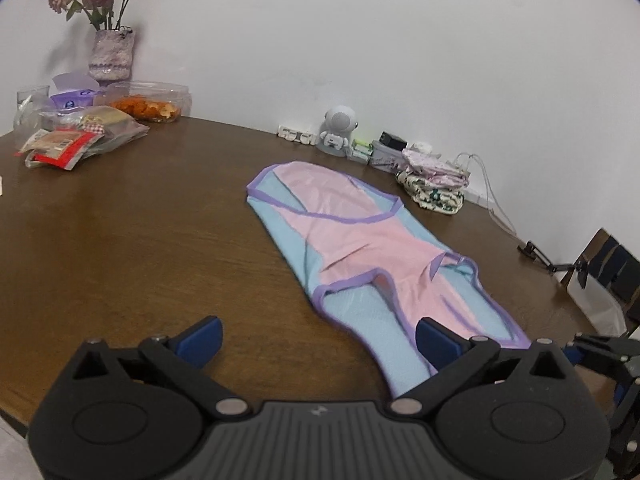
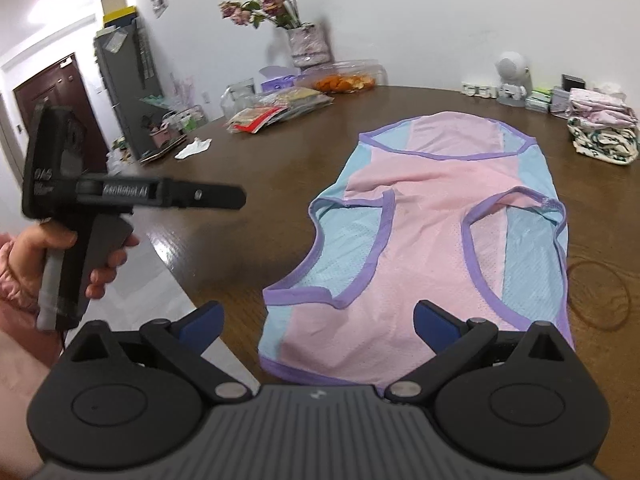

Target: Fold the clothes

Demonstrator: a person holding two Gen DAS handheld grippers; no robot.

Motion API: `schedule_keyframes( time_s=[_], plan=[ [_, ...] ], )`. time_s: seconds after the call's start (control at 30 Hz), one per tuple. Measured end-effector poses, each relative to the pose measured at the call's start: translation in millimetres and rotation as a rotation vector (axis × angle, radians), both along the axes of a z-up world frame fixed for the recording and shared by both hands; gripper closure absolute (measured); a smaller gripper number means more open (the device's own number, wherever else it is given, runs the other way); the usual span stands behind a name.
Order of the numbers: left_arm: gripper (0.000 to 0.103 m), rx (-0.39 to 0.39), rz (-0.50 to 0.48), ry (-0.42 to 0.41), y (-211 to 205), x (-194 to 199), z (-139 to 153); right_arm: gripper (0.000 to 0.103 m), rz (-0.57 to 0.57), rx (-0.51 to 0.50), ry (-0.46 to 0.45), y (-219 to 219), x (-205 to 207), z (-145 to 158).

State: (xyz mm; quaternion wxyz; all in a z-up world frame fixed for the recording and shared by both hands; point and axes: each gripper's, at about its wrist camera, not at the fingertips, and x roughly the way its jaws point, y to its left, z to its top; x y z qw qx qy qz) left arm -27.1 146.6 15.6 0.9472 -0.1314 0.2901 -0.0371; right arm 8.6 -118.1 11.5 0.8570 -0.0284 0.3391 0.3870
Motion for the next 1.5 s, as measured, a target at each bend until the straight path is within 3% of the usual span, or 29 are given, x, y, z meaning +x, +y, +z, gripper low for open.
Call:
schedule_keyframes(
  time_s=[0.2,0.5,0.63,0.77,0.9,1.27,1.5],
  plan=[
    [0.0,-0.01,-0.055,-0.017,-1,-11,-7,0.0,-0.037,-0.006,0.004,6,-6,-3],
    [0.0,-0.02,-0.07,0.009,-6,-4,-13,0.0,-0.061,-0.025,0.024,11,-4,-10],
    [0.0,-0.022,-0.053,0.025,2,10,-11,0.004,-0.051,-0.063,-0.013,22,-11,-11],
    [0.0,-0.053,-0.015,0.042,19,27,-7,0.028,-0.015,-0.095,-0.019,36,-18,-12],
    [0.0,-0.07,-0.025,0.052,28,33,-5,0.043,0.006,-0.125,0.003,50,-21,-17],
    [0.001,-0.043,-0.086,0.089,38,63,-15,0.066,-0.014,-0.264,-0.018,81,-20,-30],
    [0.007,-0.083,-0.076,0.125,62,133,-15,0.089,-0.035,-0.323,-0.042,87,-20,-29]
  ],
)
